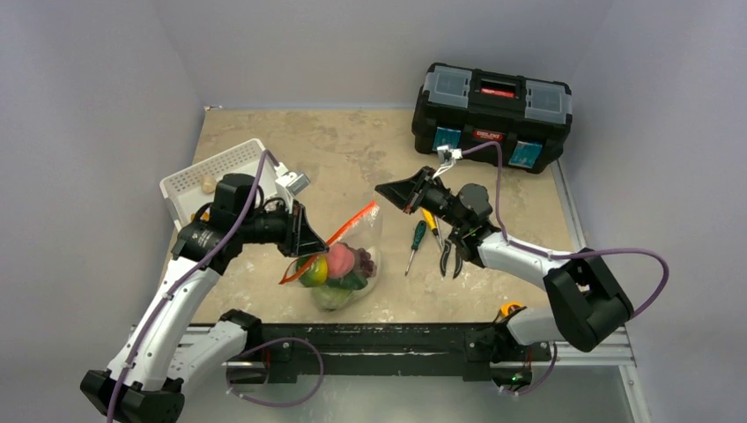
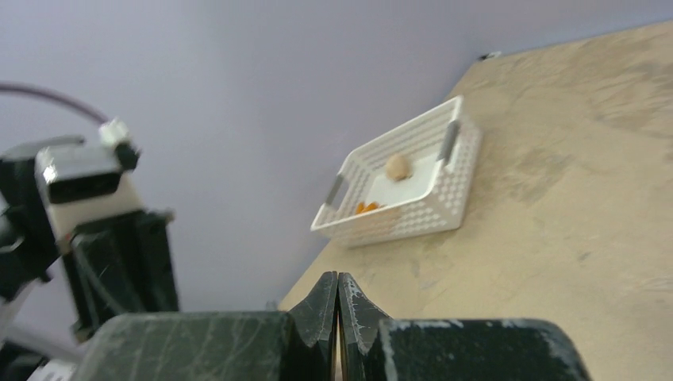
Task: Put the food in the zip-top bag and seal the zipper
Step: Zip the zipper food storage bag at the center of the board.
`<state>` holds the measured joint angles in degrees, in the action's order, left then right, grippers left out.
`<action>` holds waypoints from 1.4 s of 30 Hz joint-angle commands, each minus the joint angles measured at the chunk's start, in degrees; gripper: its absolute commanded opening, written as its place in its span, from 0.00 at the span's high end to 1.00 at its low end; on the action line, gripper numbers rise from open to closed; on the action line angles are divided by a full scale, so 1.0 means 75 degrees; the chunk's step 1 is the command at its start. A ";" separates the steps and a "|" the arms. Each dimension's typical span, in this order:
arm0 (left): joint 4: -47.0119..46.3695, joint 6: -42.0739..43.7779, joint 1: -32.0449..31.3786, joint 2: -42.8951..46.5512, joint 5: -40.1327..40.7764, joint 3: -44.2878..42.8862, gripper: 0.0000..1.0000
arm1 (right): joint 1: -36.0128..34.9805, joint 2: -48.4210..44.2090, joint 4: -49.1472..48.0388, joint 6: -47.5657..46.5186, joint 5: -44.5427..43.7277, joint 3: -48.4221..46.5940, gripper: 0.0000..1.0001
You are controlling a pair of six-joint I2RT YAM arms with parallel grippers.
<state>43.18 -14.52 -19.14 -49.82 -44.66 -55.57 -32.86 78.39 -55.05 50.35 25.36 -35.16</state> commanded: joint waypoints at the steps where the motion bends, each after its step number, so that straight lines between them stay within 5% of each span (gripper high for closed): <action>1: 0.1353 0.0641 0.0044 -0.0018 -0.0453 -0.0579 1.00 | 0.0474 0.0108 -0.0391 -0.0273 -0.1056 0.0035 1.00; 6: 0.1662 0.0873 0.0049 -0.0040 -0.0437 -0.0691 1.00 | 0.0494 0.0242 -0.0163 -0.0928 -0.0418 -0.0337 1.00; 9: 0.1138 0.0781 0.0050 -0.0123 -0.0656 -0.0655 1.00 | 0.0406 0.0637 0.1657 -0.2000 0.1079 -0.1635 1.00; 11: 0.0853 0.0754 0.0044 -0.0289 -0.0873 -0.0690 1.00 | 0.0382 0.0966 0.2952 -0.2690 0.2237 -0.2502 0.86; 15: 0.0778 0.1051 0.0045 -0.0783 -0.1238 -0.1042 1.00 | 0.0183 0.0408 0.4226 -0.4044 0.2744 -0.2838 0.42; 17: 0.0610 0.1038 0.0044 -0.1017 -0.1257 -0.1156 1.00 | -0.0029 0.0169 0.5145 -0.4841 0.2677 -0.3157 0.31; 19: -0.0361 0.0273 -0.0033 -0.1294 -0.1256 -0.1064 1.00 | -0.0162 0.0019 0.5839 -0.5269 0.2283 -0.3428 0.29; 22: -0.0879 -0.0153 -0.0691 -0.1951 -0.0284 -0.1384 1.00 | -0.0113 -0.0377 0.5123 -0.4743 0.1678 -0.2869 0.24; 32: 0.3354 0.1035 -0.0952 -0.1616 0.0916 -0.3907 1.00 | -0.0104 -0.1263 0.5170 -0.4438 0.0938 -0.2519 0.22; 34: 0.2793 0.0831 -0.0989 -0.1577 0.0980 -0.3605 1.00 | -0.0102 -0.1227 0.5222 -0.4448 0.0905 -0.2609 0.21; 38: -0.0345 -0.0057 -0.1165 -0.2471 0.0750 -0.0795 1.00 | -0.0096 -0.1077 0.4848 -0.4192 0.0887 -0.2471 0.21; 42: -0.0301 0.0165 -0.1173 -0.3581 0.0284 -0.0675 1.00 | -0.0104 -0.1098 0.4791 -0.3928 0.0882 -0.2364 0.22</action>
<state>47.46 -11.90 -27.81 -68.38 -39.94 -63.96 -33.69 70.78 -16.34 18.46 33.39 -53.87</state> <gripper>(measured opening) 0.116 0.782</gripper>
